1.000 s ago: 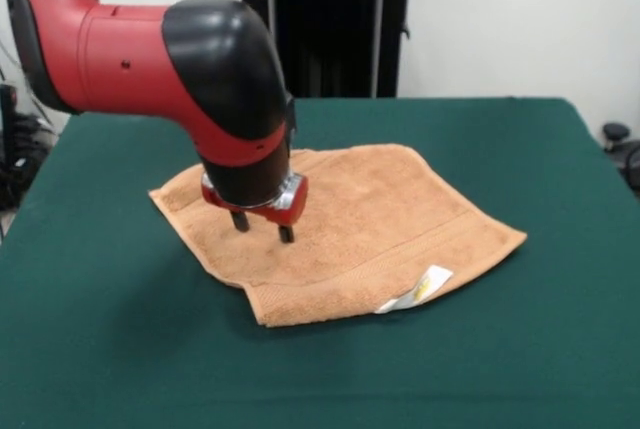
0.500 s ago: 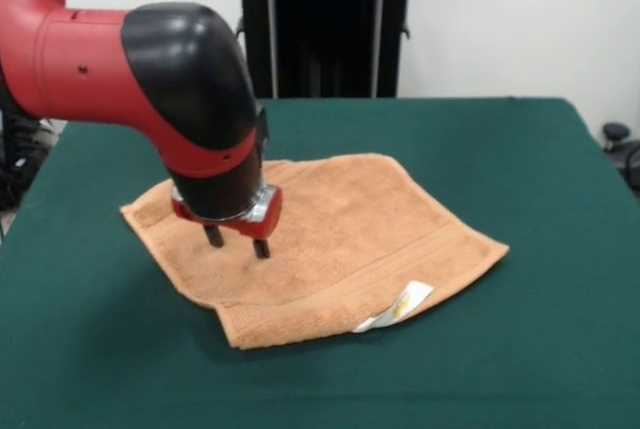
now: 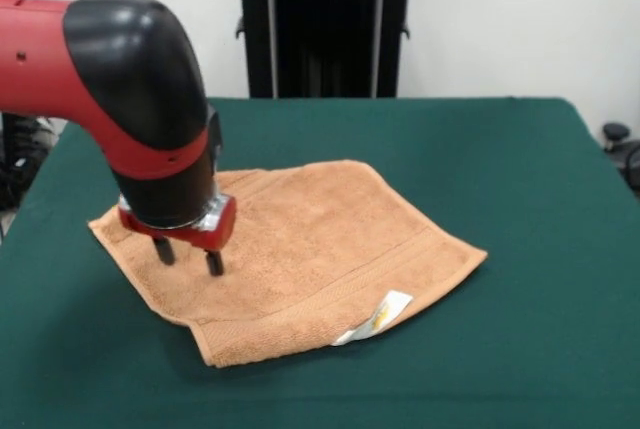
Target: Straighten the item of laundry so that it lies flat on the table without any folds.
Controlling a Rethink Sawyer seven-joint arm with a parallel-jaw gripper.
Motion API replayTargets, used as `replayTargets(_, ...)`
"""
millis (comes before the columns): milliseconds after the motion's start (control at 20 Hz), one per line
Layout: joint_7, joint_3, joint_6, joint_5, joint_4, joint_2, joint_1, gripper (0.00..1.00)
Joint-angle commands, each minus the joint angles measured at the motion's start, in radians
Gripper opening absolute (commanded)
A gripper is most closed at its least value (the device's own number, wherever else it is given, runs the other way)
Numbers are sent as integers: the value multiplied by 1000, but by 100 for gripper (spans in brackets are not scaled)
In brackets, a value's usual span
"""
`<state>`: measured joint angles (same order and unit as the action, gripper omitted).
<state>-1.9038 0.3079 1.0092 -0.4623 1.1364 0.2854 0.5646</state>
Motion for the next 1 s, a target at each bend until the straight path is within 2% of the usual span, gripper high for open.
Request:
replayTargets(50, 204, 67, -115, -57, 78, 32, -6, 100)
replayTargets(250, 12, 40, -238, -45, 233, 73, -37, 100)
replayTargets(450, -134, 3, -300, -16, 343, 124, -79, 100)
replayTargets(650, -187, -27, -303, 23, 407, 169, -109, 100)
replayTargets(1000, -201, -65, -292, 81, 463, 214, -144, 100)
